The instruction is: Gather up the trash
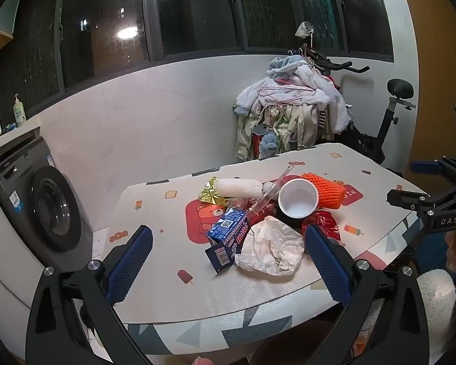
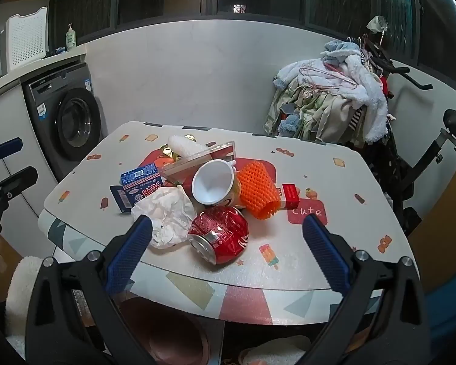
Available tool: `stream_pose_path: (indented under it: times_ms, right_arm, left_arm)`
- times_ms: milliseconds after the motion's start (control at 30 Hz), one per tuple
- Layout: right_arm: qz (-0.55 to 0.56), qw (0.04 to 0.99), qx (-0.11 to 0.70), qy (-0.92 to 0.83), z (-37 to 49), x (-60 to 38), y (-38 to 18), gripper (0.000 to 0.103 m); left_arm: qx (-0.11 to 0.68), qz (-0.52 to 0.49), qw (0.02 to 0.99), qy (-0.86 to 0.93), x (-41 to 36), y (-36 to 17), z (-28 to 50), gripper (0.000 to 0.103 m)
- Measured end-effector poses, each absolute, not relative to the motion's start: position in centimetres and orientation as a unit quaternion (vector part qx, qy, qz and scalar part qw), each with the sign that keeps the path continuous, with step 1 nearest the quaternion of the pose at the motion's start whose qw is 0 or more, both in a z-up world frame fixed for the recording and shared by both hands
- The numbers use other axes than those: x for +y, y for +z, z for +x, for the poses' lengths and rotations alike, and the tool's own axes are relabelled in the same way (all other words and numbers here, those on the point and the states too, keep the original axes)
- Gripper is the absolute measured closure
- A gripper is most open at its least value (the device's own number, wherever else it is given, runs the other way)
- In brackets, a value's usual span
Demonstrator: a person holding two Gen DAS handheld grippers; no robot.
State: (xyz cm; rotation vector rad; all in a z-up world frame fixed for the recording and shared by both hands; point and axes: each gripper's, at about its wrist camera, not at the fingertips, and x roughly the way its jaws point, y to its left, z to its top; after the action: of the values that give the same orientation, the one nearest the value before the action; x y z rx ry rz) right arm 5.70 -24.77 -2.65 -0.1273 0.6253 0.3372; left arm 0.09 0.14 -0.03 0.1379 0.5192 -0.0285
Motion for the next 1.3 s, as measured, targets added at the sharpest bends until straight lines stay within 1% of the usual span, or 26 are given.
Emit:
stream_pose_path:
  times_ms: [200,233,500,1300]
  right_arm:
    - [-0.067,0.936,0.303,0.165,5.5,-24.4,-3.1,0.005]
    - [-0.067,0.936,0.303,0.165,5.5,-24.5,-2.7,0.005]
    - [-0.073,0.938,0.298,0.160,5.2,-24.3,-1.5,0.005]
    - [-0.077,0.941,0.291,0.156,5.0,-24.5,-2.1,0.005]
  left_arm:
    - [0.259,0.065,0.964,-0.009,0.9,0.2,0.7,0.005]
    - [0.248,0.072,0.966,-0.014,0.9,0.1,-0.2,0.005]
    - [0.247,0.069,0.966,-0.010,0.5,0.8,-0.3,0.005]
    - [0.249,0.058,0.967,-0.009,0.6,-0.5,-0.5,0.005]
